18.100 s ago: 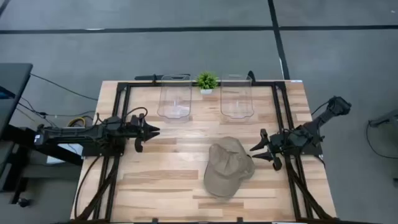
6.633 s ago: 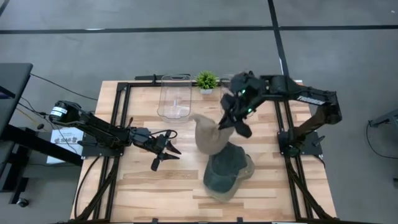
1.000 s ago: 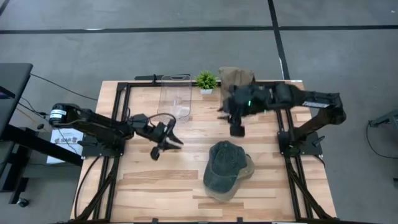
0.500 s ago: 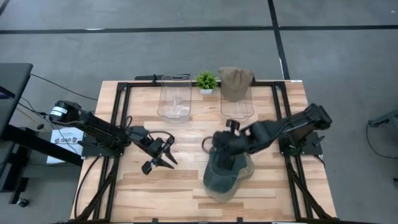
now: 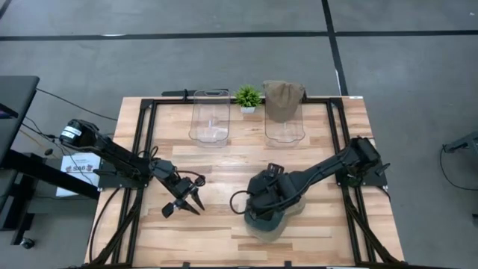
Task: Pick & Place hat
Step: Put the top blue cap into the left transparent bin
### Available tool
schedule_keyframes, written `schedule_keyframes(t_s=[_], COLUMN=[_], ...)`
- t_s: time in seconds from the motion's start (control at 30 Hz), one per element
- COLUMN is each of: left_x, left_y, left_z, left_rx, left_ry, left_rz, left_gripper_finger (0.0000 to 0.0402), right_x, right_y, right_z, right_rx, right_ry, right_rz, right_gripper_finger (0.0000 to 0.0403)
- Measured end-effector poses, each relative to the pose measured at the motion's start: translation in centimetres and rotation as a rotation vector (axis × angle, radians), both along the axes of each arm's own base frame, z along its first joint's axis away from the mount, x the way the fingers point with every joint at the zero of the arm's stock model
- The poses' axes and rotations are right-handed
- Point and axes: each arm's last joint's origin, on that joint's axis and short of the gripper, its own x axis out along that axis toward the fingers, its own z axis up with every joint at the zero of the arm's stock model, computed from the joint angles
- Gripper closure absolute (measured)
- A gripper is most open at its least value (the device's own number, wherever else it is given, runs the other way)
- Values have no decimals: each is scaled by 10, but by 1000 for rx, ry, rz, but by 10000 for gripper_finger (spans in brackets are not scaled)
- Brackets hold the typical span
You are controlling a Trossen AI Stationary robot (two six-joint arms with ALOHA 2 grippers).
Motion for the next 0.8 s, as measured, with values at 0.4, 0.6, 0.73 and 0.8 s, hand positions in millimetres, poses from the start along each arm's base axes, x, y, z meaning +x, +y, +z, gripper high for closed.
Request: schedule_keyframes(t_s=[0.4, 0.6, 0.73, 0.8], left_x=[-2, -2, -2, -2], left_y=[0, 0, 0, 0], left_z=[-4, -5, -5, -5], left_rx=[10, 18, 18, 18], left_ry=[23, 40, 40, 40], left_rz=[-3, -3, -3, -3], left_gripper_finger=[304, 304, 304, 304], right_x=[-7, -6, -6, -5], right_y=[-14, -23, -28, -30], right_z=[-2, -2, -2, -2], right_rx=[-47, -56, -61, -62], right_ry=[112, 136, 149, 152], right_rz=[-76, -98, -111, -115], right_gripper_finger=[290, 255, 222, 210])
